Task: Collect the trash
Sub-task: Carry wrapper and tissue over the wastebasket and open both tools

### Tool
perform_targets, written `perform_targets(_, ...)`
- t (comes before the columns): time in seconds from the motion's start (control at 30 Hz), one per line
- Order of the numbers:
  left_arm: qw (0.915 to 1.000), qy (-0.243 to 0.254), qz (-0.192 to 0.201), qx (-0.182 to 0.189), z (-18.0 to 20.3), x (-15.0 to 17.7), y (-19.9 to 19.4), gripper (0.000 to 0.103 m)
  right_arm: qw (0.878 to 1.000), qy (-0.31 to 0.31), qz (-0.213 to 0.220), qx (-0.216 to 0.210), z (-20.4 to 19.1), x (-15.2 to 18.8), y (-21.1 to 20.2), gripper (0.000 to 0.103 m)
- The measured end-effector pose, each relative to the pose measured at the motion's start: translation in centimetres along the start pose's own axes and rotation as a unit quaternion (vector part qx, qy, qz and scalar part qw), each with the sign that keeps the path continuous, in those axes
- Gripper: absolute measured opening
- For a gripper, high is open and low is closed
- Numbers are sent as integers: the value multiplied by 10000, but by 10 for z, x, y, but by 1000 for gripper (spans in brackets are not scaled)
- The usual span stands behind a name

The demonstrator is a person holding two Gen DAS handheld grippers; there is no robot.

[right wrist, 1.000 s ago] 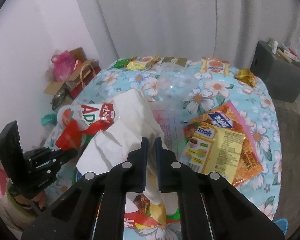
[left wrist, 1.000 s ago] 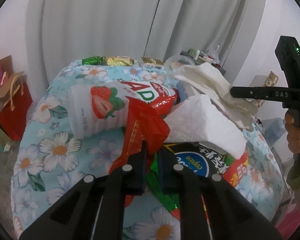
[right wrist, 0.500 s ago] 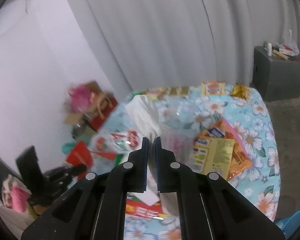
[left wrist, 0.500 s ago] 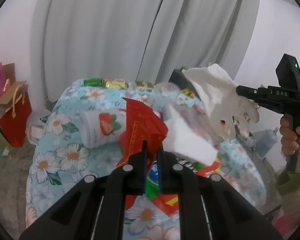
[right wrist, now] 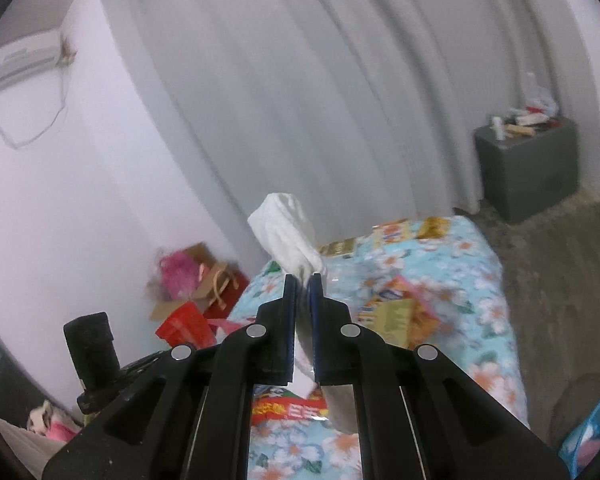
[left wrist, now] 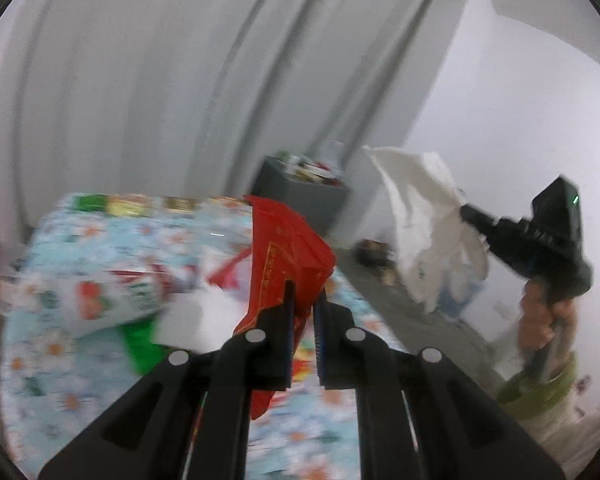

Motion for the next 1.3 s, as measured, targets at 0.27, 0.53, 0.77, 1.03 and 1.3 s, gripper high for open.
perform_targets(0.27, 9846, 674, -934, 1316, 119, -8, 92, 8, 9911, 778, 611, 886, 69, 29, -93, 5)
perform_targets(0.53, 9399, 1425, -2171, 2217, 273, 24, 207, 8, 9462, 1868, 976, 2455, 167, 86, -165, 5)
perform_targets(0.77, 8941, 2039, -3231, 2336, 400, 98, 317, 8, 8851, 3215, 1170, 3156, 273, 147, -208, 5)
perform_targets(1.03, 8566, 2331, -4020, 2243, 469, 194, 409, 9, 8297, 4119, 1368, 3511, 375, 195, -242, 6)
perform_targets(1.3, 8572, 2595, -4052, 1836, 480, 225, 453, 49, 7741, 4821, 1276, 3899, 439, 248, -256, 45)
Point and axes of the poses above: each gripper's, at about its wrist camera, not at the fingertips, and y roughly the way its jaws point, z to its right, x to its underside, the point moved 1 cm from there along y, roughly the way its jaws point, and after that the axes turned 8 degrees about -x, right-handed, at the moved point
